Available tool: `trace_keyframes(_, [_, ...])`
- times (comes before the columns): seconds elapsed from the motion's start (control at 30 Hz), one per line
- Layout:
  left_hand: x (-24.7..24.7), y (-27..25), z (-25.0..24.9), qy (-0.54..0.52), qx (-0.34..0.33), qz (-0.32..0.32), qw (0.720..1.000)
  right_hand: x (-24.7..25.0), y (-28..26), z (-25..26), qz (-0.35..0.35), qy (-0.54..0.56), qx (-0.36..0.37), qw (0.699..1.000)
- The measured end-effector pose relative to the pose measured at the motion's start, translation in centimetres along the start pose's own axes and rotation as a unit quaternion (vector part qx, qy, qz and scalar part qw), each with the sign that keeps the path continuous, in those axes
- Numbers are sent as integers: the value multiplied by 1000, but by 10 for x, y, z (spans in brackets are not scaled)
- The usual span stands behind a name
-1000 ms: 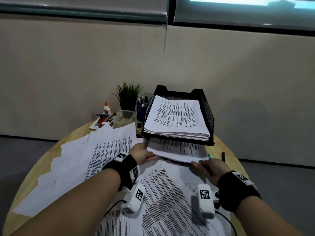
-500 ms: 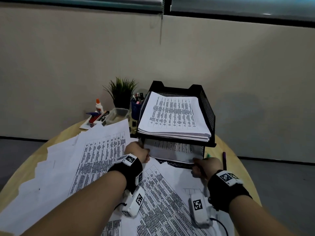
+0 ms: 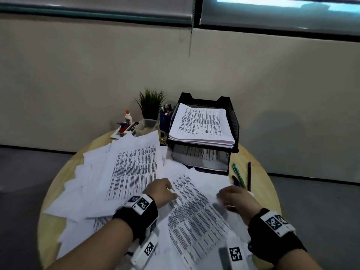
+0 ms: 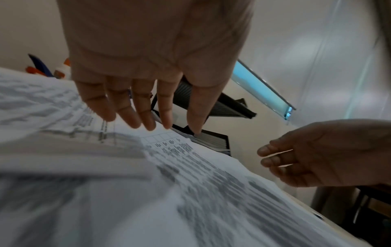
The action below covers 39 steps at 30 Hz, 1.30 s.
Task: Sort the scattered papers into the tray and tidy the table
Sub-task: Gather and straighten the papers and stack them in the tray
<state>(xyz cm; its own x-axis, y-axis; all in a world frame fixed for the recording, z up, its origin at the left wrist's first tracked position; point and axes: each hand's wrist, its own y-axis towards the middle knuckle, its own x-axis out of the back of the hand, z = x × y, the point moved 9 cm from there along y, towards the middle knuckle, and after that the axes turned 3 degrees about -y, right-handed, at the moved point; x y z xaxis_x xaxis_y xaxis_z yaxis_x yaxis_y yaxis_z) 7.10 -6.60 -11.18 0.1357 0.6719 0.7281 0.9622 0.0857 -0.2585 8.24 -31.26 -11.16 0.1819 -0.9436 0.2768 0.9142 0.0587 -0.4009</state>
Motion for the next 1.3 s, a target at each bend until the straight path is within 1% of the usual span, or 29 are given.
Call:
trace_keyframes(0.03, [-4, -13, 7, 11, 9, 11, 1000, -4, -11, -7, 11, -50, -5, 999])
trace_keyframes(0.1, [-8, -37, 18, 49, 22, 31, 998, -9, -30, -19, 15, -106, 2, 994])
trace_keyframes(0.2, [-14, -68, 32, 105, 30, 64, 992, -12, -50, -37, -2, -151, 15, 988])
trace_keyframes(0.3, [-24, -97, 49, 141, 36, 76, 986, -19, -65, -56, -12, -174, 1, 985])
trace_keyframes(0.33, [-28, -104, 54, 156, 40, 75, 984, -20, -67, -60, -20, -207, 3, 978])
trace_keyframes(0.43, [-38, -121, 62, 191, 58, 75, 977, -16, -72, -60, -63, -340, 13, 938])
trace_keyframes(0.47, [-42, -124, 62, 200, 61, 85, 974, -13, -73, -57, -78, -358, 13, 930])
trace_keyframes(0.53, [-49, -134, 59, 215, 62, 117, 968, -9, -74, -54, -100, -358, 17, 928])
trace_keyframes(0.6, [-54, -140, 57, 211, 55, 134, 967, -7, -72, -54, -110, -363, 14, 925])
trace_keyframes(0.67, [-55, -143, 55, 191, 43, 140, 971, -5, -72, -56, -110, -382, 1, 918])
trace_keyframes(0.77, [-53, -144, 51, 162, 32, 119, 979, 0, -71, -58, -105, -410, -28, 906])
trace_keyframes(0.83, [-53, -143, 50, 163, 26, 105, 981, 2, -70, -60, -99, -406, -36, 908])
trace_keyframes(0.9, [-53, -140, 49, 170, 8, 96, 981, 5, -68, -59, -112, -375, -28, 920])
trace_keyframes(1.0, [-47, -137, 50, 148, -20, 75, 986, 7, -68, -48, -140, -274, 40, 951])
trace_keyframes(1.1, [-51, -142, 52, 176, -21, 106, 979, 2, -68, -38, -132, -192, 94, 968])
trace_keyframes(1.17, [-54, -146, 51, 194, -9, 122, 973, -1, -69, -36, -124, -191, 105, 968])
trace_keyframes(1.23, [-53, -146, 49, 198, -4, 124, 972, 2, -70, -33, -133, -199, 115, 964])
trace_keyframes(1.3, [-53, -146, 50, 200, -1, 123, 972, 11, -76, -25, -148, -178, 134, 964])
